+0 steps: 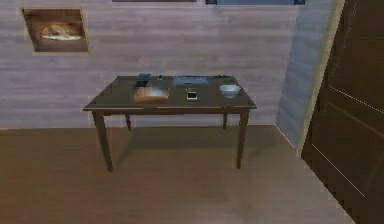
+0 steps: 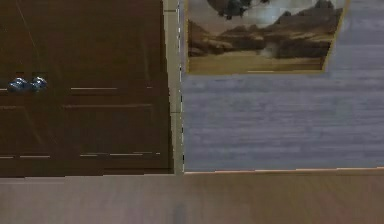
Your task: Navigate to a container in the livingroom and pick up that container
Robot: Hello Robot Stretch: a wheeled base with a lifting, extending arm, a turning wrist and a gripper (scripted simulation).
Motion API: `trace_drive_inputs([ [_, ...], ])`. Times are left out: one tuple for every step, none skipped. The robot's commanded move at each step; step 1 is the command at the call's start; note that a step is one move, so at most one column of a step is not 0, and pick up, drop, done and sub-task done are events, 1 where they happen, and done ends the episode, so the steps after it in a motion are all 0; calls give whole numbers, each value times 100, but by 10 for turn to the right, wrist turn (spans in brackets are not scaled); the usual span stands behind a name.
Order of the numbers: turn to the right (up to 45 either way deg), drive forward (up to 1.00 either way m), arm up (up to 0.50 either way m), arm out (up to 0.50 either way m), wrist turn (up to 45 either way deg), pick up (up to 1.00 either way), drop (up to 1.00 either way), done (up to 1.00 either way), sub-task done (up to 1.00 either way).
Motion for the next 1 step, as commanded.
trace_drive_inputs([
  [210, 0, 0, 0, 0, 0, 0, 0, 0],
])
